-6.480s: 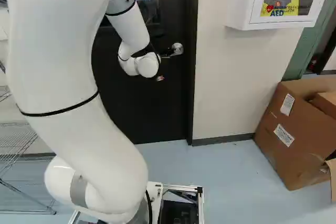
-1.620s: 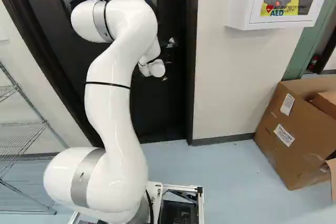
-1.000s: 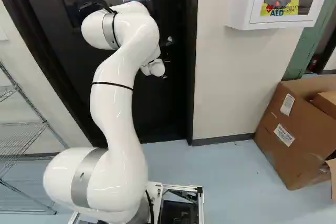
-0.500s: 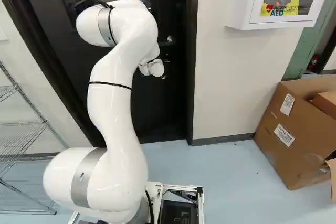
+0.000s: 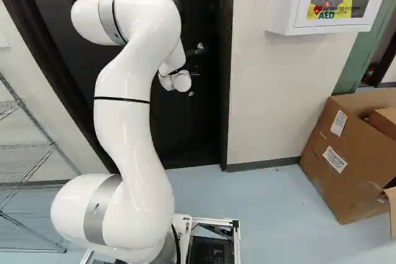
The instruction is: Open the door and move inside
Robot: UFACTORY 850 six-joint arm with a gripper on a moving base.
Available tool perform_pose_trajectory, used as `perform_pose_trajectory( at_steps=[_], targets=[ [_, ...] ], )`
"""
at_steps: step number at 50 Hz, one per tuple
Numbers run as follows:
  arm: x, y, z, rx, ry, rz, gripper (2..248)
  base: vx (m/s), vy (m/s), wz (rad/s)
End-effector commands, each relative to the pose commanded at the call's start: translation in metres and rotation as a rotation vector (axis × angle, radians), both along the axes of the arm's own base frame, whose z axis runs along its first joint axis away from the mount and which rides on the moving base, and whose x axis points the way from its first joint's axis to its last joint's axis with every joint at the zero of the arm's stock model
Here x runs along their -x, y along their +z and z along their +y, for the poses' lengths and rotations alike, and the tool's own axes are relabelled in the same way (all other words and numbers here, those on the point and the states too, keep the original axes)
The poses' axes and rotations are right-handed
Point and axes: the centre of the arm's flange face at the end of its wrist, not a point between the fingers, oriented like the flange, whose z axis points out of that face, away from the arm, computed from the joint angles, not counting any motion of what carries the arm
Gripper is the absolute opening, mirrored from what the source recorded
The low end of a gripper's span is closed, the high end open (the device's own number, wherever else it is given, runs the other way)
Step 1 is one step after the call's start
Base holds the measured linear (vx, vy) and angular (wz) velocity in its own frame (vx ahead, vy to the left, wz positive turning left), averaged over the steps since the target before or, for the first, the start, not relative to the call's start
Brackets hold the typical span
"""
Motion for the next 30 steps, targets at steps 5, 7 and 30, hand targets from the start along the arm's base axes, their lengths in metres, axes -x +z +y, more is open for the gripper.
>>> perform_pose_trajectory(
  at_steps=[5,7,30],
  targets=[
    [0.01,0.002,-0.001,-0.006,-0.01,0.008,247,0.0,0.0,0.0],
    [0.014,0.003,-0.001,-0.008,-0.014,0.011,247,0.0,0.0,0.0],
    [0.06,0.01,-0.006,-0.041,-0.073,0.045,247,0.0,0.0,0.0]
  ],
)
